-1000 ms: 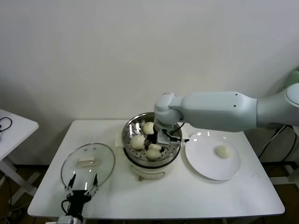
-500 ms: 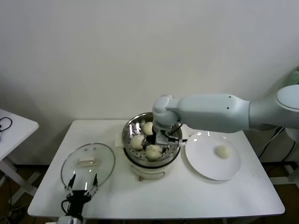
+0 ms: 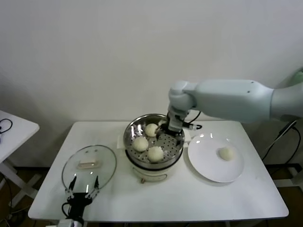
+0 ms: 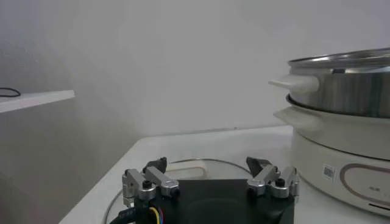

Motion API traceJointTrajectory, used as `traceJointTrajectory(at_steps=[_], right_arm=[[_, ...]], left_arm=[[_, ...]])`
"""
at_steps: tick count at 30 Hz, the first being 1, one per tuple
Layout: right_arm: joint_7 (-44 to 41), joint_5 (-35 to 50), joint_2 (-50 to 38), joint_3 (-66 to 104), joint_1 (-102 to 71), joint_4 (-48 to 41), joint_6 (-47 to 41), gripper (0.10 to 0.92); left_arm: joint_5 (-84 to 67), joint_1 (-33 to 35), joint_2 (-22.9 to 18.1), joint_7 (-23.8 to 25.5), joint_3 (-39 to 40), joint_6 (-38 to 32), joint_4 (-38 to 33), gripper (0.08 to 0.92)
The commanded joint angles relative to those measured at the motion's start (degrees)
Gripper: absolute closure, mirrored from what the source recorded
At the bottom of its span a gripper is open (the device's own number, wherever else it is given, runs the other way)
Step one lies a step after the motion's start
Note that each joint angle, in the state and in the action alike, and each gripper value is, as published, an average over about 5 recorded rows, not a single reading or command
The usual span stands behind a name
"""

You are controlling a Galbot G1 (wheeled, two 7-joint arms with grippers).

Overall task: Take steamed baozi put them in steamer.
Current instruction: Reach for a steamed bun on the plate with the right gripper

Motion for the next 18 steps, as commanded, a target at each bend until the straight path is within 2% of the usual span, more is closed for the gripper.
traceJointTrajectory(at_steps=[1, 7, 11, 18], right_arm=[[-5.6, 26.9, -9.1, -15.2, 13.4, -3.9, -13.1, 0.203], [-3.0, 22.2, -16.6, -17.2, 9.0, -4.0, -21.0, 0.203], [-0.7, 18.5, -21.1, -12.9, 1.7, -5.8, -25.1, 0.203], [1.0, 6.9, -23.9, 1.2, -15.0, -15.5, -26.4, 0.203]], left_arm=[[0.0, -0.1, 0.1, 0.0, 0.1, 0.1, 0.1, 0.177], [-0.3, 0.2, 0.1, 0.0, 0.1, 0.2, -0.5, 0.177], [-0.3, 0.2, 0.1, 0.0, 0.2, 0.3, -1.0, 0.177], [-0.2, 0.6, 0.0, 0.1, 0.1, 0.4, -1.6, 0.177]])
